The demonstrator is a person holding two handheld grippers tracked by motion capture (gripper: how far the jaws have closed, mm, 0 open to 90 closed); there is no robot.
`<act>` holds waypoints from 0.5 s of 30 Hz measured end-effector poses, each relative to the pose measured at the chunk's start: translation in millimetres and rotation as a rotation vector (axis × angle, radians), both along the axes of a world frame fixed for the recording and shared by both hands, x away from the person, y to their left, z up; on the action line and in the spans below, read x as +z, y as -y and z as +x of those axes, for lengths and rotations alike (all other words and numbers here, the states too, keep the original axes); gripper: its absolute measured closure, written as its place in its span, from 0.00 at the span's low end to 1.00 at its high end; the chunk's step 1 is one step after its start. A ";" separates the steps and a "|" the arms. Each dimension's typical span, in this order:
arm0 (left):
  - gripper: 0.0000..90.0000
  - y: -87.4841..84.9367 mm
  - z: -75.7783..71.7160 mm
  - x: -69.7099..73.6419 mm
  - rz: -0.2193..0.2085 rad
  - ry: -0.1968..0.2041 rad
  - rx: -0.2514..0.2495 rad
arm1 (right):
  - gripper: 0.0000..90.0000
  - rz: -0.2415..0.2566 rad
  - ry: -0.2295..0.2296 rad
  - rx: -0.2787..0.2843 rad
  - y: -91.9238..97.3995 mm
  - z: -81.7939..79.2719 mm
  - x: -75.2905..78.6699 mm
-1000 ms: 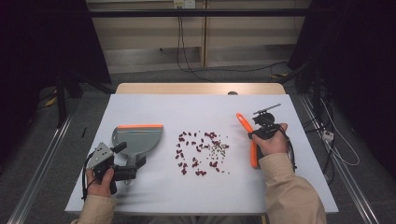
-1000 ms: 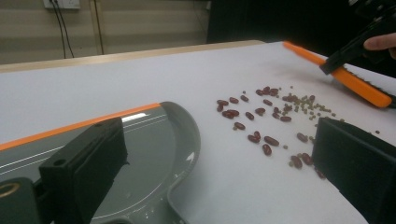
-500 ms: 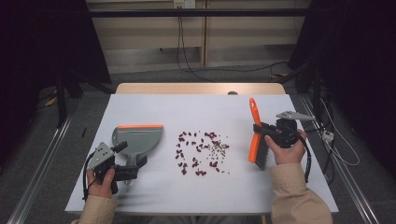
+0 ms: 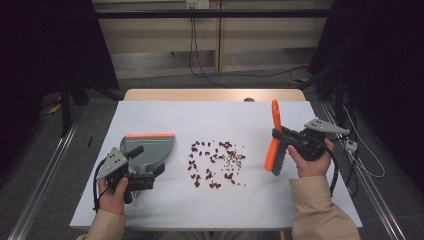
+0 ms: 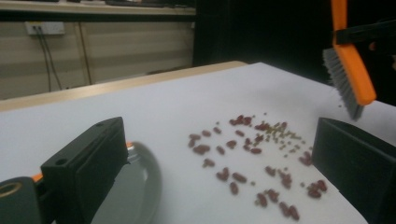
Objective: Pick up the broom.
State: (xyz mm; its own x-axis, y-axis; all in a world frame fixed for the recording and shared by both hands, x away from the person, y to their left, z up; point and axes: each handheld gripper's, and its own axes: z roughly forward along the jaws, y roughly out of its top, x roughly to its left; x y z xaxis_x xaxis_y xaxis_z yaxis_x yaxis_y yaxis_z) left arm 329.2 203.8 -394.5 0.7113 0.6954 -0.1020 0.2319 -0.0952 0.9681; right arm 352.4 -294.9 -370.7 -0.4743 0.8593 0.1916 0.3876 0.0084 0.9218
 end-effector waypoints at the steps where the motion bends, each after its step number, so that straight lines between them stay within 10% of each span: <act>1: 0.04 8.9 0.3 5.5 -0.002 0.007 -0.028 | 0.79 0.019 0.016 0.007 -0.8 2.6 4.5; 15: 0.05 67.7 11.4 15.3 -0.021 -0.005 -0.149 | 0.79 0.029 0.064 0.082 -47.6 17.0 26.6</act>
